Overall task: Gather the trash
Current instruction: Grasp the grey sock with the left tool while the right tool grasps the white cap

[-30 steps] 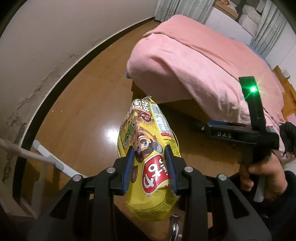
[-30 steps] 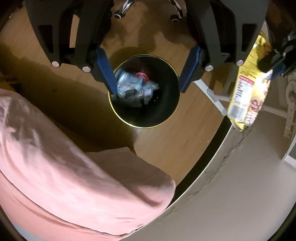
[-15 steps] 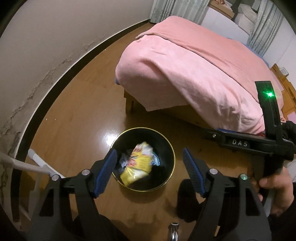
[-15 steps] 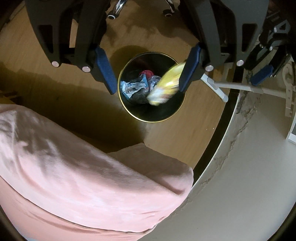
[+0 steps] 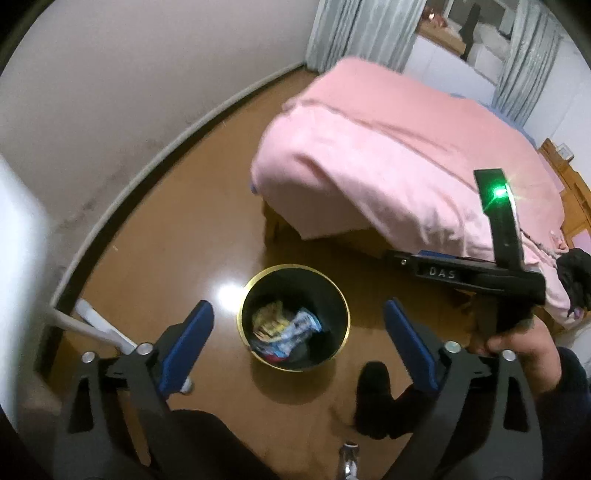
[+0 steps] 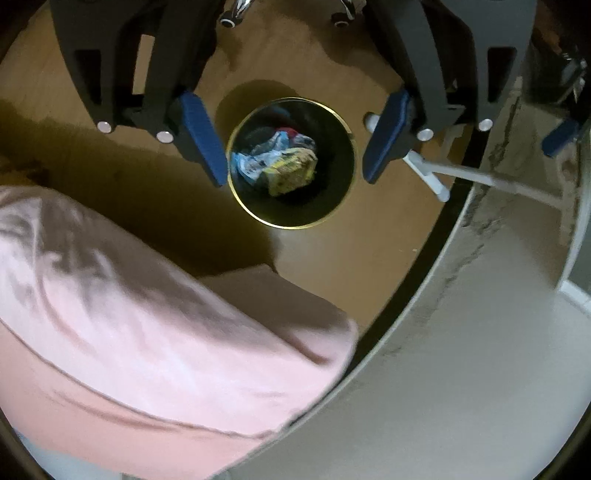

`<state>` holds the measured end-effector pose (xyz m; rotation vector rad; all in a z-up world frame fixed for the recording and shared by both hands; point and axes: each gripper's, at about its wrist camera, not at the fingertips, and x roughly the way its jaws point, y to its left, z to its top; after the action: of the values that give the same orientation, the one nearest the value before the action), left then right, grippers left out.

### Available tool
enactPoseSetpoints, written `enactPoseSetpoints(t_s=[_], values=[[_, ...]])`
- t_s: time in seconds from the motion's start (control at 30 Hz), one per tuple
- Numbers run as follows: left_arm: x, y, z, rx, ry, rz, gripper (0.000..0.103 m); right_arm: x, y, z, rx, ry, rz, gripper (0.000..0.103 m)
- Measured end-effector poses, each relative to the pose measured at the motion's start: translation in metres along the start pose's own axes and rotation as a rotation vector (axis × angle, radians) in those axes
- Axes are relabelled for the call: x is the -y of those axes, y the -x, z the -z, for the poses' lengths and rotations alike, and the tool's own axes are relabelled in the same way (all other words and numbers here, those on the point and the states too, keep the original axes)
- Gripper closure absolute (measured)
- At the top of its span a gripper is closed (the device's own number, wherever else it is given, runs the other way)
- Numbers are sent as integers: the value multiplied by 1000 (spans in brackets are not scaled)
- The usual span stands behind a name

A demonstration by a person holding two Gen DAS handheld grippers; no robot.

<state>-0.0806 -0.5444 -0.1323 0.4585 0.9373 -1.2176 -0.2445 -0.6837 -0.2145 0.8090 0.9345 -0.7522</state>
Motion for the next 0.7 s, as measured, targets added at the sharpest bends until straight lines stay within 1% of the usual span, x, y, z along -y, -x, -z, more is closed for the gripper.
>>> enactPoseSetpoints(t_s=[0.1,0.13,0.17,0.2,0.23,0.27,0.3,0.33,0.37,0.4,0.47,0.5,0.53,0.57,0.63,0.67,0.7], values=[[-17,54,8,69,5,-53,10,-40,33,-2,55,87,-41,30],[-27,75,12,95,16,-81,10,-51,42,-3,69,113,-51,28],[-36,90,16,115,26,-106,9,-71,56,-2,89,155,-68,27],[-52,112,24,140,49,-149,9,-93,69,-1,108,199,-85,25],[-63,126,29,155,69,-181,9,-108,76,-1,120,229,-94,24],[-77,140,35,166,94,-217,9,-134,87,2,137,281,-113,24],[-99,159,46,174,138,-275,9,-158,95,5,147,329,-135,24],[-115,172,54,178,173,-313,9,-174,98,7,148,362,-152,24],[-132,185,63,182,211,-351,9,-201,103,13,145,410,-183,24],[-158,204,79,186,273,-409,9,-222,105,19,138,448,-210,24],[-194,229,103,186,364,-490,9,-272,105,35,120,534,-267,24],[-219,247,123,185,436,-549,9,-292,104,42,110,567,-285,23],[-236,259,136,187,484,-583,9,-321,102,54,94,615,-313,24],[-254,273,152,190,542,-619,9,-337,100,62,84,642,-328,24],[-283,298,179,204,629,-662,8,-376,98,78,66,710,-363,24],[-298,310,193,212,675,-681,8,-402,95,90,56,756,-381,24],[-307,317,203,216,703,-691,9,-419,95,99,48,783,-394,24]])
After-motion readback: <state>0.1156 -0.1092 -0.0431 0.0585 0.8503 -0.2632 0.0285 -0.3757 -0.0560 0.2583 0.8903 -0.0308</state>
